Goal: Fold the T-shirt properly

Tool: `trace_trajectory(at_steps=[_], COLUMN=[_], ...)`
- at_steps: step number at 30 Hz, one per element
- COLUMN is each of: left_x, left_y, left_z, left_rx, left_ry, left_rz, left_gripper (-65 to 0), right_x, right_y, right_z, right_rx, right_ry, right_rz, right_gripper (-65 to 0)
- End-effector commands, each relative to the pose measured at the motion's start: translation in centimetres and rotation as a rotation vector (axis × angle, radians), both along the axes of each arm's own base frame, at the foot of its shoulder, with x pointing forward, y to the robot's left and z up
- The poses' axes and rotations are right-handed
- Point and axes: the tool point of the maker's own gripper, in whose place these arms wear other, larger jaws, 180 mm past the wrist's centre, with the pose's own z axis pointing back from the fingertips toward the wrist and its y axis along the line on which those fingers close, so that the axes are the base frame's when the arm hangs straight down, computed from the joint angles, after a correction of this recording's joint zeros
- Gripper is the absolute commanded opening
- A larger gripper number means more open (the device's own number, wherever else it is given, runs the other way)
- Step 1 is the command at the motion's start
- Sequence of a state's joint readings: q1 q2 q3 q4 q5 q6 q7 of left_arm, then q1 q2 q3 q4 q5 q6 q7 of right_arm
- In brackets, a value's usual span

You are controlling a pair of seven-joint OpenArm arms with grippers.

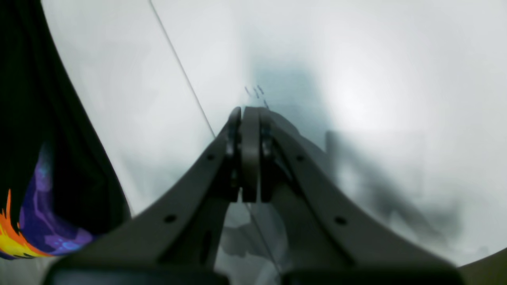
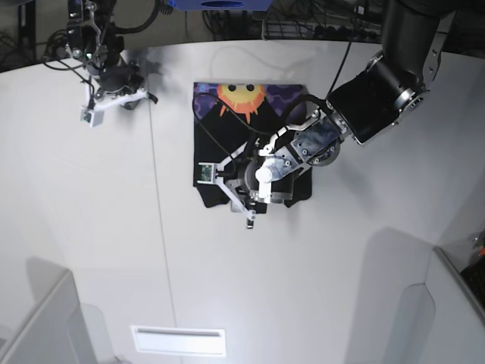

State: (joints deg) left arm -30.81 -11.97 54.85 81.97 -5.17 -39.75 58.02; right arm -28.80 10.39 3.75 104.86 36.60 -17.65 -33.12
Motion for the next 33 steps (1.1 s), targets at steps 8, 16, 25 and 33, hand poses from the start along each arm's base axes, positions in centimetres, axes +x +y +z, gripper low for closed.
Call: trace_trajectory(at_steps=[8, 16, 25, 33], left_x=[3.0, 5.2, 1.4, -6.1], left_y=[-2.0, -0.9, 9.1, 16.8], left_z=[6.4, 15.1, 11.8, 5.9], left_rx=[-0.127, -0.326, -0.300, -0.316], left_ry=[-0.145, -0.327, -0.283, -0.143], left_rz=[-0.008, 0.108, 0.392, 0.549], left_gripper=[-28.1, -29.3, -65.0, -65.0], right_x=[0.7, 0.6, 0.4, -4.0], right_y=[-0.3, -0.5, -1.5, -2.0], right_z=[0.8, 1.0, 5.2, 3.8], right_rx=[-0.015, -0.022, -0.182, -0.208], right_ry=[-0.036, -0.040, -0.131, -0.064], right_rz=[0.006, 0.013, 0.093, 0.104], right_gripper=[-65.0, -65.0, -65.0, -65.0])
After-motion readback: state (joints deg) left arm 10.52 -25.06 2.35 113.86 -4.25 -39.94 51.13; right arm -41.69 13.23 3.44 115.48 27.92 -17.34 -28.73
